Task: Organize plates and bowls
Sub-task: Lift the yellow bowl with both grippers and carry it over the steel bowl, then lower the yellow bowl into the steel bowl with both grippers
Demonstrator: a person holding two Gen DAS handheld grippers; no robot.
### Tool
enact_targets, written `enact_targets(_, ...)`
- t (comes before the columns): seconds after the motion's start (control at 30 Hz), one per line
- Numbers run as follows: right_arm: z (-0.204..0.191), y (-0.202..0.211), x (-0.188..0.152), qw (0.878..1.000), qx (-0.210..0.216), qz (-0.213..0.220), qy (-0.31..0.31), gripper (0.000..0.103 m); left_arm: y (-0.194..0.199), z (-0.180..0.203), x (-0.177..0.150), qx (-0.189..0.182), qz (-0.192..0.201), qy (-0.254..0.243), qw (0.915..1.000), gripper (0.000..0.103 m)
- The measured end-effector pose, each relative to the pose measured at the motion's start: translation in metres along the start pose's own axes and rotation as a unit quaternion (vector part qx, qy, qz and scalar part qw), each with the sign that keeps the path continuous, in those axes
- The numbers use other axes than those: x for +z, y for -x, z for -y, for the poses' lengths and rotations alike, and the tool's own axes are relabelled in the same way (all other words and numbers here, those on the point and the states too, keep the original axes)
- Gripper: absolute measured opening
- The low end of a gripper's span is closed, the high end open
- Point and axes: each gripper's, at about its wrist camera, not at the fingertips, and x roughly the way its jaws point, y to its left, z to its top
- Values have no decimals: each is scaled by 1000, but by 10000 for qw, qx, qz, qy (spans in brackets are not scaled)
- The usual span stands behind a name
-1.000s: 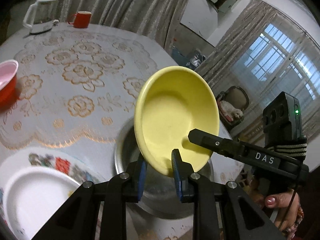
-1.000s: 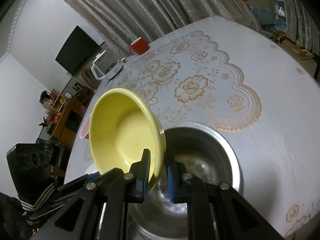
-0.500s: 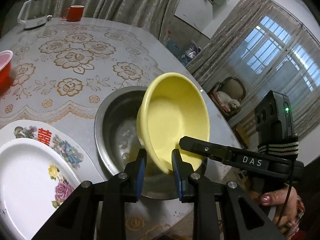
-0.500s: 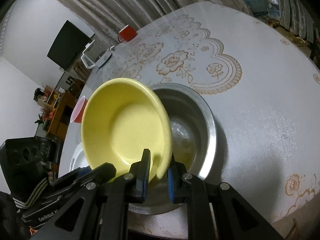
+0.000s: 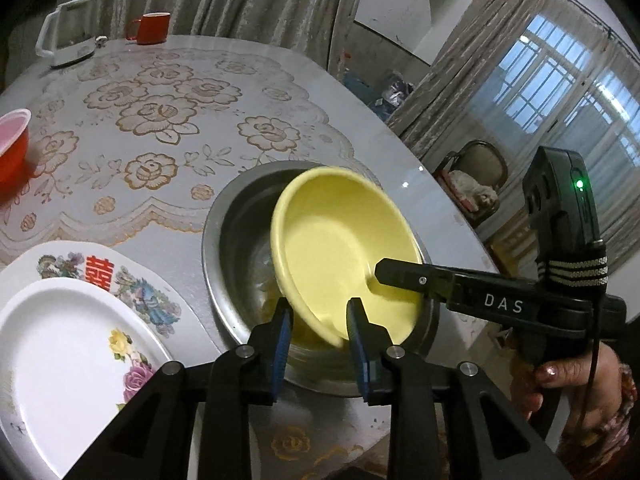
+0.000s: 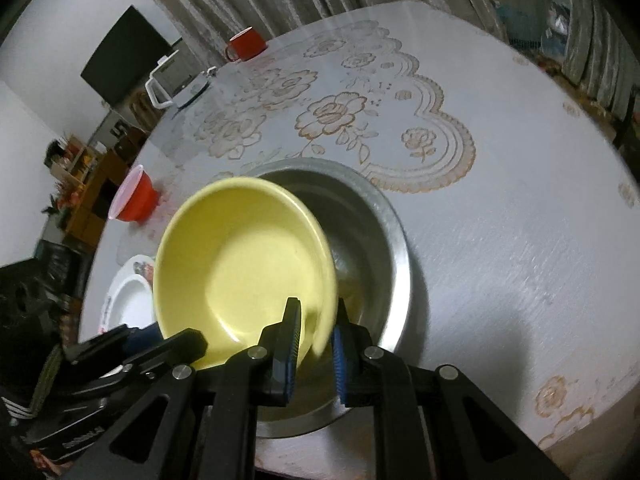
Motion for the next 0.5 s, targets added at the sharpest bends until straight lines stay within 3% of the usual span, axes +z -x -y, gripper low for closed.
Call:
enact_targets(0.3,-10,-1,7,9979,-447,-128,454,14,-3,9,0,387,19,-425,9983,29)
enact_targets(0.5,-11,0,10,9950,-677,-145,717,14,-5,11,0,452,9,-458,9979,29)
